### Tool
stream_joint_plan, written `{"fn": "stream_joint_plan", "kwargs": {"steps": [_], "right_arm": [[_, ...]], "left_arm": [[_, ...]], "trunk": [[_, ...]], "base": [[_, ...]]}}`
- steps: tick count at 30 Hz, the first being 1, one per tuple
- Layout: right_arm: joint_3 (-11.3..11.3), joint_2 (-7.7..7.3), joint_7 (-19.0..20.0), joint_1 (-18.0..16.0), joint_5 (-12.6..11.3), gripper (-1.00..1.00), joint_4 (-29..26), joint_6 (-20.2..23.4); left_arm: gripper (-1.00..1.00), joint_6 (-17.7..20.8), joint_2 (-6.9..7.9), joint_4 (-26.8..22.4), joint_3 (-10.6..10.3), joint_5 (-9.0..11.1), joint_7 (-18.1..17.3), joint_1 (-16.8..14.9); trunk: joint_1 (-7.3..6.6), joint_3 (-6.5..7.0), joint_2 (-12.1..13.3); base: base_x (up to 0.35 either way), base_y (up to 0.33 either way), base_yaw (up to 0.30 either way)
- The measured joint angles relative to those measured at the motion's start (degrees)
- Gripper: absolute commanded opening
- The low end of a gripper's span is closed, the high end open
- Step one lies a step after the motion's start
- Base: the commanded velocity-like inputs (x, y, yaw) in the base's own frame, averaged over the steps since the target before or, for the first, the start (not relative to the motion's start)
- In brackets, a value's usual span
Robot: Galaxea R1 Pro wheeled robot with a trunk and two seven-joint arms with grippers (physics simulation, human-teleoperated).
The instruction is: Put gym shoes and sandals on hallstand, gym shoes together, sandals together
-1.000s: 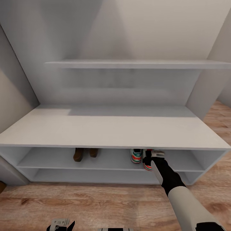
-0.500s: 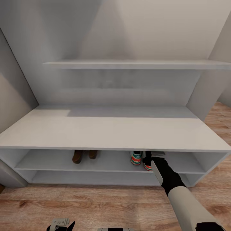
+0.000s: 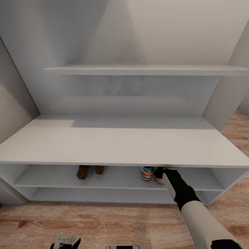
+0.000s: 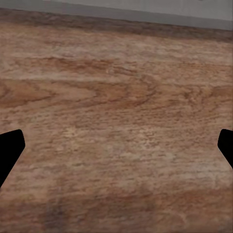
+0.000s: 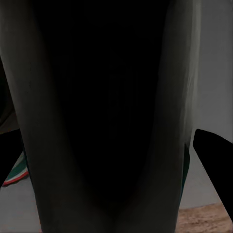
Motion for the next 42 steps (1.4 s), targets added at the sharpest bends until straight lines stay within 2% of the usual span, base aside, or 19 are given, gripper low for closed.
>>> {"fn": "stream_joint_plan", "kwargs": {"steps": [5,6,18,42], "right_arm": [[0.0,0.0,0.0,0.0,0.0,-1.0,0.0,0.0],[0.0,0.0,0.0,0.0,0.0,1.0,0.0,0.0],[0.0,0.0,0.1,0.0,0.0,1.0,0.1,0.0],[-0.1,-0.09,0.1,0.0,0.0,1.0,0.3,0.0]], "left_arm": [[1.0,0.0,0.0,0.0,0.0,0.0,0.0,0.0],[1.0,0.0,0.0,0.0,0.0,0.0,0.0,0.0],[1.0,0.0,0.0,0.0,0.0,0.0,0.0,0.0],[1.0,0.0,0.0,-0.1,0.0,0.0,0.0,0.0]], "trunk": [[0.0,0.0,0.0],[0.0,0.0,0.0],[0.02,0.0,0.0],[0.04,0.0,0.0]], "base": [[0.038,0.0,0.0],[0.01,0.0,0.0],[-0.057,0.0,0.0],[-0.324,0.0,0.0]]}}
